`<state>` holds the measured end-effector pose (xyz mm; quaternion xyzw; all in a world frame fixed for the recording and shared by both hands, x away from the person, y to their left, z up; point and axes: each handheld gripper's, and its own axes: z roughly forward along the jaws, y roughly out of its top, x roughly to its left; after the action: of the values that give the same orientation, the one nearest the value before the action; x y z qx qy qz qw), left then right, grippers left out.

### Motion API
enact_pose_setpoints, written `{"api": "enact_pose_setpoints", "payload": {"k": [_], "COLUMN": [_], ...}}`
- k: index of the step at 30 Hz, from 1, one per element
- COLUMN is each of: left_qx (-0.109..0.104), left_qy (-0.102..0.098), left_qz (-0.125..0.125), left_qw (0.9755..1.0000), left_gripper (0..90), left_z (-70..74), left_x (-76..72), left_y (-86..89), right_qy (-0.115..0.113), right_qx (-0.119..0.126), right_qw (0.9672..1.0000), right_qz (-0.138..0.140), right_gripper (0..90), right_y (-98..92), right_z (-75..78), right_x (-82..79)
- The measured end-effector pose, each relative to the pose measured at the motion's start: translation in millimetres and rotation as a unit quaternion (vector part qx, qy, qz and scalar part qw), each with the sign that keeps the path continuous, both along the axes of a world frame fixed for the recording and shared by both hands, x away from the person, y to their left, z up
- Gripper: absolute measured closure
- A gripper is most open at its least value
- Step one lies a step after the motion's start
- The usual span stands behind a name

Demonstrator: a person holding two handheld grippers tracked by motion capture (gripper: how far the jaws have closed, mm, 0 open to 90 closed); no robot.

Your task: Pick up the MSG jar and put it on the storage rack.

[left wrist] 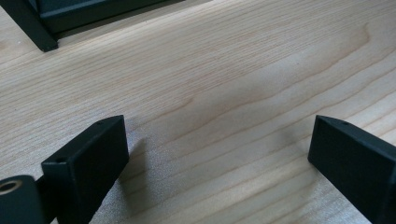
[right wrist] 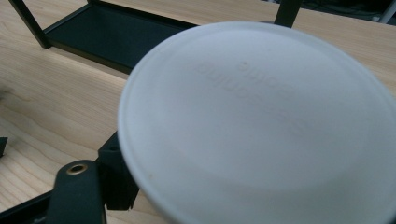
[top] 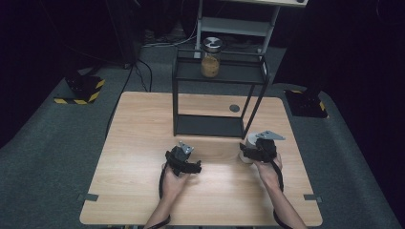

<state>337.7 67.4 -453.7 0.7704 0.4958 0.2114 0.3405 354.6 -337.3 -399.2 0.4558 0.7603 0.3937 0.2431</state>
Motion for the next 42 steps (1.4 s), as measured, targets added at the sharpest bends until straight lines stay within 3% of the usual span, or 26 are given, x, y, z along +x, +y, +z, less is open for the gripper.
{"api": "enact_pose_setpoints", "payload": {"k": [7,23,42], "left_qx": [0.0,0.0,0.001], "left_qy": [0.0,0.0,0.0], "left_qz": [0.0,0.001,0.001], "left_qw": [1.0,1.0,1.0], "left_gripper": [5.0,5.1,5.1], "left_z": [0.0,0.1,0.1], "left_x": [0.0,-0.1,-0.1], "left_y": [0.0,-0.1,-0.2], "right_qy": [-0.001,-0.004,-0.001], "right_qx": [0.002,-0.007,-0.017], "right_qw": [1.0,1.0,0.9997], "right_qz": [-0.004,-0.003,0.016], "right_gripper": [33.5,34.4,34.5], "right_y": [-3.1,0.4,3.8], "right_z": [0.1,1.3,4.6], "right_x": [-0.7,-1.8,-2.7]}}
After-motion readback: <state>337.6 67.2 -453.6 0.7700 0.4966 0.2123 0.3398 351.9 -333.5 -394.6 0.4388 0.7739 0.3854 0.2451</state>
